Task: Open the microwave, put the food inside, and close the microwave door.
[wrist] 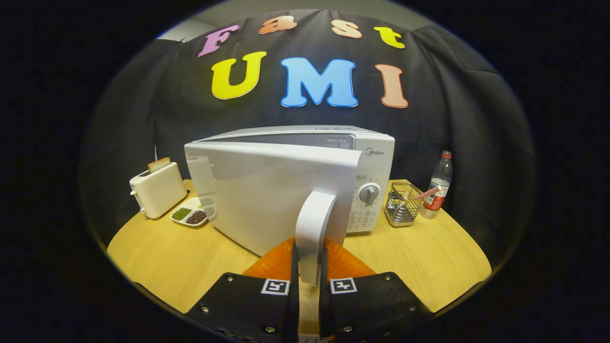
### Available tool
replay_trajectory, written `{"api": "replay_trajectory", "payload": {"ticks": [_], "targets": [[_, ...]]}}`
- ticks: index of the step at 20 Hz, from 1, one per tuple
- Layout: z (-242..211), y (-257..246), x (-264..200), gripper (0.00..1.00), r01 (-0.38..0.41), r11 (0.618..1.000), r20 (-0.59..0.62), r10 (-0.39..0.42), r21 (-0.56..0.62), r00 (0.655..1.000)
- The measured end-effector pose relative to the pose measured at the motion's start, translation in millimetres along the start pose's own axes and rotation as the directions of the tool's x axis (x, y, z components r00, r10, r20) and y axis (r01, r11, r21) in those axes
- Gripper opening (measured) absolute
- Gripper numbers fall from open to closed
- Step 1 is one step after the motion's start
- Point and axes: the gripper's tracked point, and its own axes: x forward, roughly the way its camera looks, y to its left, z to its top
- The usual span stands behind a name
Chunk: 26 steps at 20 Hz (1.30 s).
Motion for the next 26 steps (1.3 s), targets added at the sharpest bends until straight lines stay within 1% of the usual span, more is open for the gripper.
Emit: {"api": "replay_trajectory", "payload": {"ticks": [6,12,13,22,26], "targets": [[-16.3,39.1,-38.0,0.17,-0.029,1.0,-0.005,0.029,-0.013,1.0],[-29.5,83.9,-66.4,0.18,-0.061,0.998,-0.001,0.061,-0.035,0.998],[-30.6,92.9,-72.0,0.19,-0.07,0.997,0.002,0.07,-0.042,0.998],[-47.5,165.1,-100.3,0.2,-0.146,0.987,0.01,0.147,-0.071,0.989],[-56.5,193.0,-113.4,0.2,-0.199,0.975,0.005,0.2,-0.102,0.98]]}}
